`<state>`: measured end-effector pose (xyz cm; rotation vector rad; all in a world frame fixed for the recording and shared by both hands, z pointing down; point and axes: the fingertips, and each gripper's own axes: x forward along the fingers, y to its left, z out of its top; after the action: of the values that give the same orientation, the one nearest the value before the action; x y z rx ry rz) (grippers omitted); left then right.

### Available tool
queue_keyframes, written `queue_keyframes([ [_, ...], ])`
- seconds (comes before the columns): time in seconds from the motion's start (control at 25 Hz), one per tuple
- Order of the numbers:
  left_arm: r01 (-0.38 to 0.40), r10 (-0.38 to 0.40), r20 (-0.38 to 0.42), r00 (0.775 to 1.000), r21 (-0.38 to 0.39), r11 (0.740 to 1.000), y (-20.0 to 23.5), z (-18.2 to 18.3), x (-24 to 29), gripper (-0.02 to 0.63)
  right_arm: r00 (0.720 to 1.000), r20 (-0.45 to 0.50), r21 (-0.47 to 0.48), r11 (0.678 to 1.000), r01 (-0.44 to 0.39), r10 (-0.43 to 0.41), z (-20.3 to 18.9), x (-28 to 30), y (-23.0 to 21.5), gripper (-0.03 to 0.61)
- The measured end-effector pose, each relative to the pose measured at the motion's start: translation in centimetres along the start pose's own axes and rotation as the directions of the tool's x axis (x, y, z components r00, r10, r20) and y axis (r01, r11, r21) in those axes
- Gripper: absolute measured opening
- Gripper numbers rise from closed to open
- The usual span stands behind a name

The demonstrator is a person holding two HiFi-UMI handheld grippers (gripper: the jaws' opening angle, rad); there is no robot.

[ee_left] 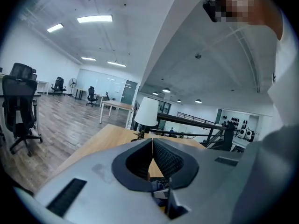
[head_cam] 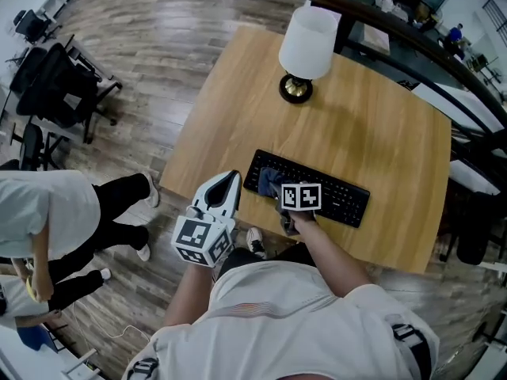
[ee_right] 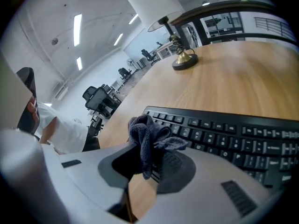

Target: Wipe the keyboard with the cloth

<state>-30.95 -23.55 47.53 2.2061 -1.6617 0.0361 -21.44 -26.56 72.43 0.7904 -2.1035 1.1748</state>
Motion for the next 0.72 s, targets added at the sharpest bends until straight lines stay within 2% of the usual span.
queue_keyframes([
  [0.44, 0.151, -0.15, -0.019, 0.988, 0.048, 0.987, -7.3, -0.1, 4.5, 0.015, 0.996, 0.056, 0.11, 0.992, 0.069, -0.076, -2.7, -5.8, -6.8, 0.137],
  [0.72, 0.22, -0.218, -0.032, 0.975, 0.071, 0.973, -11.0, -0.1, 6.2, 0.015, 0.988, 0.09, 0.168, 0.98, 0.112, -0.128, -4.3, -9.3, -10.5, 0.137],
])
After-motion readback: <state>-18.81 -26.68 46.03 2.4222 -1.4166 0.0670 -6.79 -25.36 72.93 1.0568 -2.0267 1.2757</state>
